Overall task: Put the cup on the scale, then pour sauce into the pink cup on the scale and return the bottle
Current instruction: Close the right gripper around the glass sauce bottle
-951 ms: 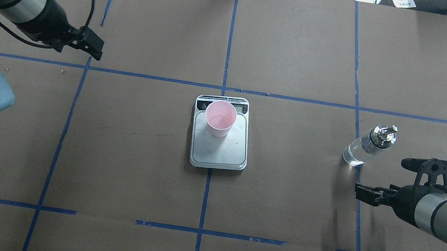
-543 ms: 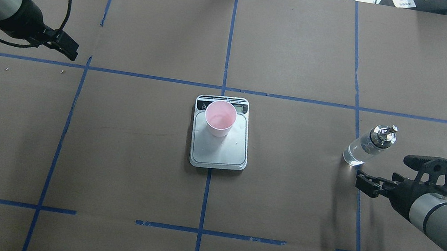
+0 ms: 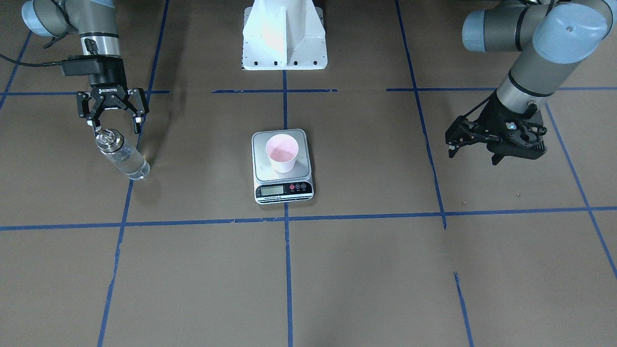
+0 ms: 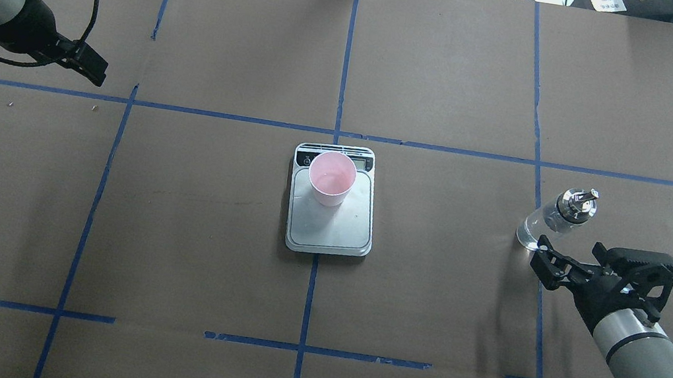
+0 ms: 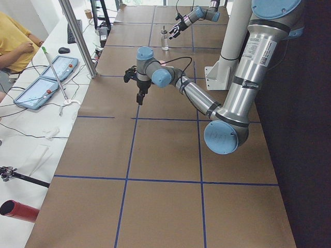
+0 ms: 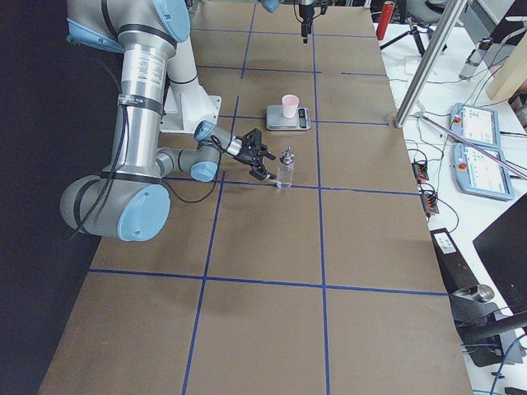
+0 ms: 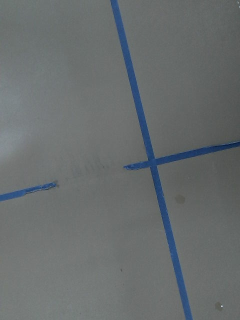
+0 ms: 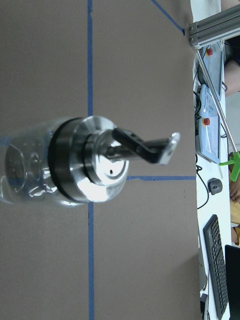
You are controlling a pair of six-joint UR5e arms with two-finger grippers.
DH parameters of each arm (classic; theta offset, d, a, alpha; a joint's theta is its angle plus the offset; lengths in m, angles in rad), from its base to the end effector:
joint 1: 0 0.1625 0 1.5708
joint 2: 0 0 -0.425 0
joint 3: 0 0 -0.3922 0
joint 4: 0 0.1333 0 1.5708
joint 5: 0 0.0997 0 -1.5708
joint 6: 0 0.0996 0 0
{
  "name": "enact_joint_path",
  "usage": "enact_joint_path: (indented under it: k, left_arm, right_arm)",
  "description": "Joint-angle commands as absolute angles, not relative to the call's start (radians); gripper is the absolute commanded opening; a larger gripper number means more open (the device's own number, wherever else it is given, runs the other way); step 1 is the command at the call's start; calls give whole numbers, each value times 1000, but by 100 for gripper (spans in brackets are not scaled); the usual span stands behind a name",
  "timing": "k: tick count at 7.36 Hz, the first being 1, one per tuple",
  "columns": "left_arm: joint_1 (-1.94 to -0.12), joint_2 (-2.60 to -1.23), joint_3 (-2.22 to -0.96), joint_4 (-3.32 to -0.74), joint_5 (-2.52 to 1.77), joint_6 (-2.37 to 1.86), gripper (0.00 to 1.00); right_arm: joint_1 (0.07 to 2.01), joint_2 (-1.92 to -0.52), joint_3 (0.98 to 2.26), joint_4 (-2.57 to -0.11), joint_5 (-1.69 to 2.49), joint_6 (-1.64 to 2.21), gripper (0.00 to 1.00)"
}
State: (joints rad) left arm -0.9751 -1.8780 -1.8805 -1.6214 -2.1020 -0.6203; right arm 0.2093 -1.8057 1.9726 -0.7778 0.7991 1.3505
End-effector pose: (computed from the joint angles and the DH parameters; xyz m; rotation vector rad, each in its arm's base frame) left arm 0.2568 -0.5265 0.3464 0.2427 0.7914 0.1541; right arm -0.3526 -0.2822 0.4700 0.8878 -0.7377 0.3600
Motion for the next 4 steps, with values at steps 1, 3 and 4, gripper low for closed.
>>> enact_joint_path:
  k: [1,3,4]
  left_arm:
    - [-982,-1881,-1882,-1620,-2102,-624,100]
    - [-982,-1881,-1882,-1621,-2102,-629,100]
    - [-980,-1881,-1881,-1621,-2102,-629,100]
  right_arm:
    - [190,-1772,1924,-767,714,1356,98]
    - [184,-1724,1884,-765,686,1341,98]
    - [183,-1711,1882,-767,690,1338,99]
